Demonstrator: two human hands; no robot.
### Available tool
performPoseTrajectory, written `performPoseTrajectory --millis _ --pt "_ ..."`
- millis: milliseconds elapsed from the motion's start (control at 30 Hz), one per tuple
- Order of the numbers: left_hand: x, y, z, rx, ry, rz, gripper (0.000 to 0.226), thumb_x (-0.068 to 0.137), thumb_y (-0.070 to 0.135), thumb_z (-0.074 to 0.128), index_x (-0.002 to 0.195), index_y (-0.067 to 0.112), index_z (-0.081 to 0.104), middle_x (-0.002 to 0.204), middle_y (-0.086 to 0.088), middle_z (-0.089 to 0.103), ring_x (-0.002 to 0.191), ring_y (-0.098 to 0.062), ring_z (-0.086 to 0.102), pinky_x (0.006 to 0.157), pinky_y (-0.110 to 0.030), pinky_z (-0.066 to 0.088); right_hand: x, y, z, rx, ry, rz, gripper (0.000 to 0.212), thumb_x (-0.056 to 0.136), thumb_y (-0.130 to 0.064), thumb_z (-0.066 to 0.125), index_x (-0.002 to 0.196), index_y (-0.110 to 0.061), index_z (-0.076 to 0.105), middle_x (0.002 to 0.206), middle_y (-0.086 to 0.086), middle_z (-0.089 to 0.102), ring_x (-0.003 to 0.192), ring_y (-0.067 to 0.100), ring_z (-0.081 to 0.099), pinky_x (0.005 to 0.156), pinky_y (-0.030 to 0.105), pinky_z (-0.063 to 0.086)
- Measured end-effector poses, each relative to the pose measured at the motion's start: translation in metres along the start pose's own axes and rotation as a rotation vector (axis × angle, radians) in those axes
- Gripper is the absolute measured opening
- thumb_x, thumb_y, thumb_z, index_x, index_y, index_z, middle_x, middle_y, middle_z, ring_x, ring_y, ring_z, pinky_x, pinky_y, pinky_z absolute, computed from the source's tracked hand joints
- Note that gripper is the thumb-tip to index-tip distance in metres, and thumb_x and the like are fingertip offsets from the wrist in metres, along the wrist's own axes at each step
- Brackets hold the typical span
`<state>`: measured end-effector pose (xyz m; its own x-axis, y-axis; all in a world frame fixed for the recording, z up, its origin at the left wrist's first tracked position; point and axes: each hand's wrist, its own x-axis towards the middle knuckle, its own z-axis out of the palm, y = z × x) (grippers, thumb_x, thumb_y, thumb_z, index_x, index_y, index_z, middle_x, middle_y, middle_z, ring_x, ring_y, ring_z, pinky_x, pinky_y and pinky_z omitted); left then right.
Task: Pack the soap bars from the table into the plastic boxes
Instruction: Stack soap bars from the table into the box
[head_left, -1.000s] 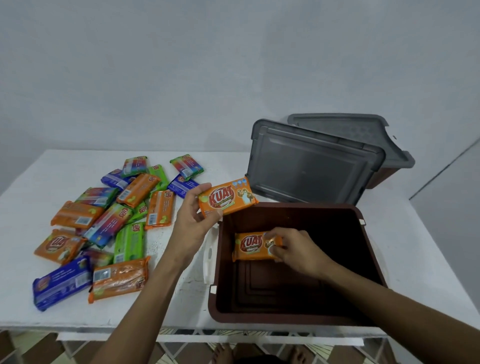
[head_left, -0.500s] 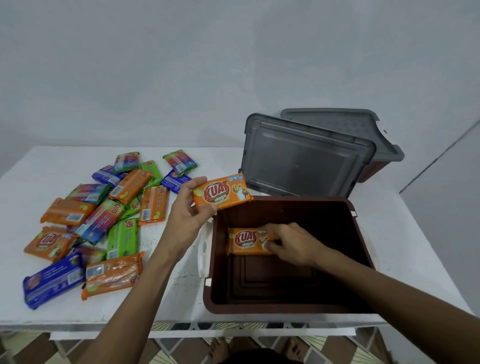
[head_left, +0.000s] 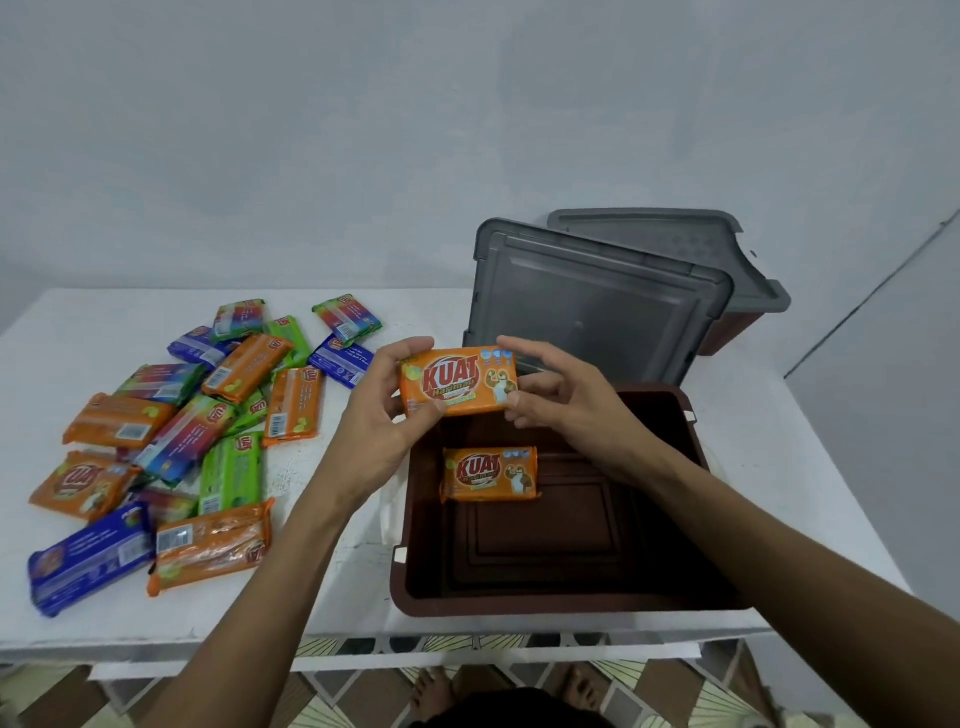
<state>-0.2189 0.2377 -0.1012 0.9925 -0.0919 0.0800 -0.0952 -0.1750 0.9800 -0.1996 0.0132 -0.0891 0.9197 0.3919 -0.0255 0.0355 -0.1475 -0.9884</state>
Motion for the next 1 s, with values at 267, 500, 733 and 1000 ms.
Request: performPoseTrajectory --millis 267,500,733,1000 --pt "0.001 0.003 0.002 0.167 -0.135 0.047 0.044 0.091 0.021 0.062 0.130 0.033 0.047 0.124 0.009 0.058 0.113 0.000 0.055 0.083 -0.012 0.049 -0.017 0.003 -0.010 0.088 0.037 0.049 0.048 0.091 -0.005 0.063 0.134 -0.023 0.054 0.109 0.021 0.064 0.077 0.019 0.054 0.073 0.028 0.050" --pt "0.007 -0.031 0.001 0.583 0.052 0.202 0.037 0.092 0.030 0.052 0.128 0.027 0.054 0.135 0.007 0.052 0.128 -0.009 0.042 0.102 -0.021 0.031 -0.050 0.010 -0.041 -0.010 0.137 0.162 0.042 0.091 -0.012 0.065 0.129 -0.029 0.057 0.108 0.012 0.069 0.098 0.036 0.063 0.076 0.029 0.055" --pt "0.006 -0.046 0.005 0.623 0.070 0.207 0.034 0.095 0.011 0.053 0.127 0.021 0.059 0.134 0.003 0.053 0.125 -0.010 0.044 0.103 -0.026 0.039 -0.067 0.017 -0.053 -0.269 0.208 0.350 0.041 0.092 -0.015 0.064 0.128 -0.032 0.055 0.102 0.004 0.067 0.088 0.018 0.068 0.069 0.022 0.054" --pt "0.005 -0.049 0.001 0.599 0.051 0.227 0.036 0.096 0.010 0.049 0.129 0.022 0.059 0.135 0.004 0.053 0.121 -0.007 0.046 0.091 -0.044 0.054 -0.051 0.042 -0.036 -0.590 0.215 0.488 0.050 0.094 -0.009 0.057 0.139 -0.025 0.043 0.133 0.003 0.055 0.114 0.020 0.058 0.090 0.028 0.051"
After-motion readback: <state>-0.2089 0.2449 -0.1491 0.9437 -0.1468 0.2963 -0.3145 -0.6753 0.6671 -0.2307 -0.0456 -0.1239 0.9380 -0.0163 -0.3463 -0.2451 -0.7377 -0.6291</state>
